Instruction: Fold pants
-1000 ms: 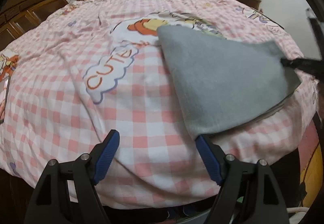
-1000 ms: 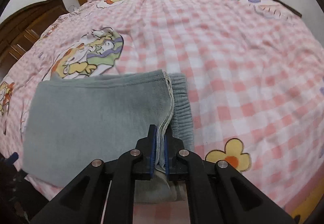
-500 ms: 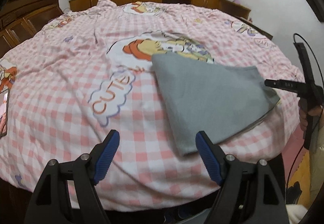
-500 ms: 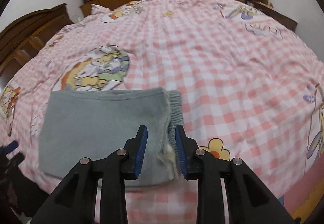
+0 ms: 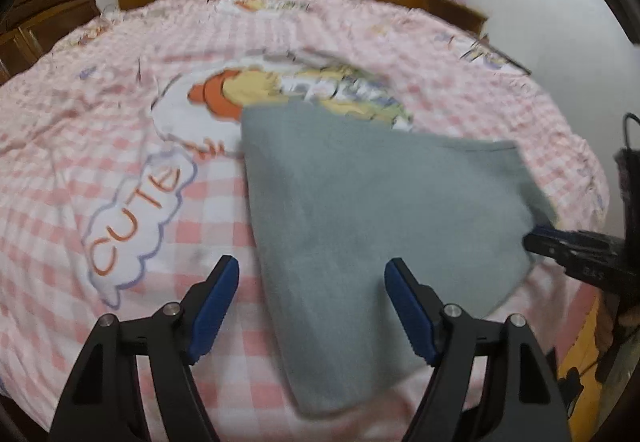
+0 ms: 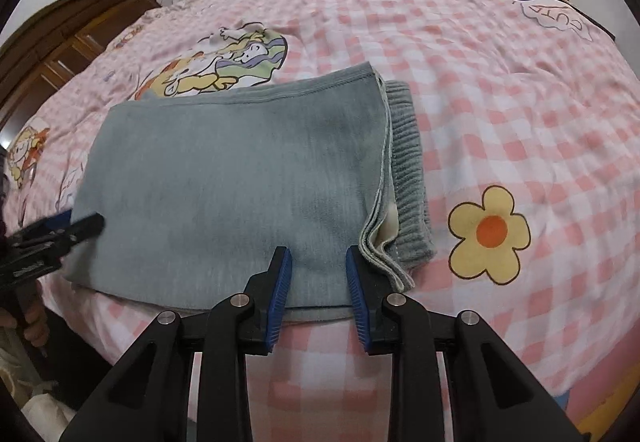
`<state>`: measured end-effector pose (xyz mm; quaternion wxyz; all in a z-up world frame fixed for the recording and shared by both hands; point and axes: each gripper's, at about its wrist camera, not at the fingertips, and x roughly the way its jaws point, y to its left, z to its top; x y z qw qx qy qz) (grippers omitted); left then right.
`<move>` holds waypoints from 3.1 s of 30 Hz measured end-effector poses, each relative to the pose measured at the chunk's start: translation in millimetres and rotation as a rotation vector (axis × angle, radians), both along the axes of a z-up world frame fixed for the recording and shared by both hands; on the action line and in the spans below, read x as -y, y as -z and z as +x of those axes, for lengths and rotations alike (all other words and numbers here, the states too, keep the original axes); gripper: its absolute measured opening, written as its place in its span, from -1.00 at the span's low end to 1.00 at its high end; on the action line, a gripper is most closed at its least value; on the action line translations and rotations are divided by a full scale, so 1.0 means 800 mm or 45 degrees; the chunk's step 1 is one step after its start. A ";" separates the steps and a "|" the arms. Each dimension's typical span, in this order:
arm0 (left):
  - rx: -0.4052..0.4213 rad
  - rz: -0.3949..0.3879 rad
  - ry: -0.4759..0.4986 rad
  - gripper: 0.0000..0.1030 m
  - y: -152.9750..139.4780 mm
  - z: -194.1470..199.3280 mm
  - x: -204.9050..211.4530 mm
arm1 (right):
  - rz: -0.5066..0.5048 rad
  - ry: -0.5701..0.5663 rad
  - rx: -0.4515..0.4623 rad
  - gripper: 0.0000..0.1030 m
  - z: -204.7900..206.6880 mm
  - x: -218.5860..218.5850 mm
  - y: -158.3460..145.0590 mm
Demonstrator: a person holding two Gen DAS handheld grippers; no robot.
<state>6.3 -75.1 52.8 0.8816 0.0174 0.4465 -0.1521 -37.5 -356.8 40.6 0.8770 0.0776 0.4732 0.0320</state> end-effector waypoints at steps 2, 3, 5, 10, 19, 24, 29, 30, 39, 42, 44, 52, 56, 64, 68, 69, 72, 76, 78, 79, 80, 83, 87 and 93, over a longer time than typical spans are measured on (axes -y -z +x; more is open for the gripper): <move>-0.069 -0.021 -0.019 0.56 0.019 0.009 -0.004 | 0.019 0.009 0.003 -0.43 0.000 0.003 0.003; -0.087 -0.046 -0.030 0.58 0.024 0.011 -0.008 | 0.031 0.013 0.001 -0.43 0.000 0.004 0.004; -0.100 -0.089 -0.048 0.67 0.030 0.013 -0.014 | 0.056 0.025 0.000 -0.43 0.001 0.008 0.007; -0.166 -0.074 0.036 0.99 0.044 0.014 -0.006 | 0.079 0.033 0.018 -0.43 0.000 0.010 0.009; -0.203 -0.096 0.028 0.99 0.043 0.008 -0.011 | 0.037 0.038 0.019 -0.42 -0.008 0.005 -0.006; -0.193 -0.278 -0.022 0.81 0.025 0.019 -0.034 | 0.070 0.067 0.032 -0.42 -0.015 0.009 -0.024; -0.199 -0.312 -0.085 0.66 0.026 0.033 -0.040 | 0.065 0.107 0.063 -0.42 -0.023 0.013 -0.035; -0.180 -0.284 -0.086 0.63 0.025 0.031 -0.037 | 0.066 0.115 0.061 -0.42 -0.023 0.014 -0.035; 0.032 0.014 -0.002 0.39 0.016 0.010 0.005 | 0.073 0.151 0.040 -0.42 -0.024 0.012 -0.033; 0.010 -0.032 -0.052 0.70 0.029 0.020 -0.007 | 0.075 0.186 0.032 -0.42 -0.028 0.018 -0.033; 0.019 -0.075 -0.052 0.71 0.031 0.020 -0.011 | 0.080 0.208 0.028 -0.42 -0.032 0.021 -0.035; 0.110 -0.082 0.020 -0.06 0.018 0.007 0.001 | 0.074 0.253 0.066 -0.42 -0.042 0.025 -0.048; 0.030 -0.240 -0.016 -0.59 0.007 0.018 -0.021 | 0.090 0.254 0.095 -0.42 -0.045 0.027 -0.052; 0.027 -0.330 0.095 -0.76 -0.053 0.014 -0.008 | 0.158 0.265 0.154 -0.42 -0.057 0.041 -0.054; 0.040 -0.285 0.201 -0.76 -0.090 0.013 0.027 | 0.201 0.290 0.186 -0.42 -0.065 0.055 -0.055; 0.042 -0.282 0.230 -0.76 -0.099 0.012 0.037 | 0.212 0.297 0.194 -0.42 -0.068 0.059 -0.055; 0.053 -0.246 0.312 -0.76 -0.116 0.011 0.075 | 0.237 0.317 0.211 -0.42 -0.073 0.069 -0.056; 0.018 -0.179 0.384 -0.76 -0.110 0.014 0.132 | 0.256 0.330 0.210 -0.42 -0.078 0.080 -0.055; 0.002 -0.148 0.413 -0.76 -0.099 0.016 0.160 | 0.263 0.334 0.209 -0.42 -0.080 0.084 -0.054; -0.010 -0.130 0.422 -0.76 -0.092 0.018 0.174 | 0.266 0.334 0.207 -0.42 -0.081 0.085 -0.053; -0.022 -0.117 0.430 -0.76 -0.084 0.020 0.185 | 0.269 0.334 0.205 -0.42 -0.081 0.086 -0.052; -0.070 -0.073 0.447 -0.76 -0.060 0.026 0.215 | 0.275 0.330 0.196 -0.42 -0.081 0.087 -0.049; -0.126 -0.026 0.460 -0.59 -0.035 0.028 0.236 | 0.276 0.316 0.186 -0.42 -0.079 0.084 -0.046; -0.062 -0.011 0.457 0.05 -0.045 0.013 0.225 | 0.257 0.279 0.166 -0.42 -0.067 0.072 -0.044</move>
